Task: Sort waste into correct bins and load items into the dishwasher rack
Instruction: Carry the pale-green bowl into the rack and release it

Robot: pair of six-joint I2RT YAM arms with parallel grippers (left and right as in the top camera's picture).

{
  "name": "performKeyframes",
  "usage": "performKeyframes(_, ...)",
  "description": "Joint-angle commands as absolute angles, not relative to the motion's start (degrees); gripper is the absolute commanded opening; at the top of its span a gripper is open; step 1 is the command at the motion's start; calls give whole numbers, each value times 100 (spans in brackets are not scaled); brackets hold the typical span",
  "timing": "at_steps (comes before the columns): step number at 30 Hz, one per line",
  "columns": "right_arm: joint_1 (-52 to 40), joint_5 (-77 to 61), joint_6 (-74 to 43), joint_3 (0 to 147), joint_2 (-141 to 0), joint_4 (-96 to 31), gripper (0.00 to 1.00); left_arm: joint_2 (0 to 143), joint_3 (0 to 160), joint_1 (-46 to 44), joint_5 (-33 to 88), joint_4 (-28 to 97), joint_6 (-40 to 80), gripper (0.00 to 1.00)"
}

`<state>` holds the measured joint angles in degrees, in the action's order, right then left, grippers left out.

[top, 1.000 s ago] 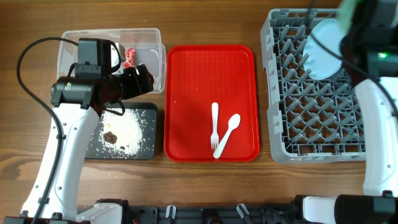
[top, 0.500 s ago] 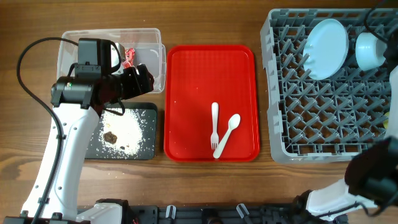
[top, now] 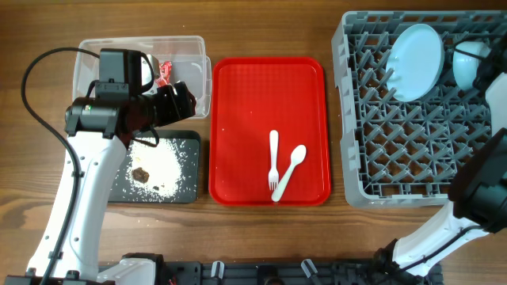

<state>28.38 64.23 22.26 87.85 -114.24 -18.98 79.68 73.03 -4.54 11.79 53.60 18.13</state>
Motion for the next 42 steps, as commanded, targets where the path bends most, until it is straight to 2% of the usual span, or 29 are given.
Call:
performKeyframes(1,2945,6473,2246,8571,-11493,-1839,4,7874,7321,-423,1144,5345,1844,94)
performKeyframes(10,2351,5865,2185,8503,-11491,-1791,6,7874,7321,-423,1144,5347,1844,93)
performKeyframes(12,2165,5677,2185,8503,-11491,-1881,15,7874,7321,-423,1144,5347,1844,93)
performKeyframes(17,1911,5645,1826,8503,-11485,-2139,29,7874,7321,-423,1144,5345,1844,93)
performKeyframes(20,1881,5618,1334,8506,-11452,-2484,44,7874,7321,-423,1144,5347,1844,93)
performKeyframes(22,1881,5395,1288,8506,-11384,-2655,50,7874,7321,-423,1144,5347,1844,94)
performKeyframes(25,1876,5033,1295,8506,-11045,-2707,61,7874,7321,-423,1144,5347,1844,93)
performKeyframes(28,1876,4622,1288,8508,-10475,-2731,69,7874,7321,-423,1144,5347,1844,93)
performKeyframes(31,1876,3354,1219,8508,-9813,-3022,73,7874,7321,-423,1144,5347,1841,94)
performKeyframes(38,1673,-1406,255,8508,-8674,-4733,75,7874,7319,-423,1142,5347,1841,96)
performKeyframes(42,989,-1874,239,8506,-8613,-5631,75,7876,7319,-445,1146,5387,1841,95)
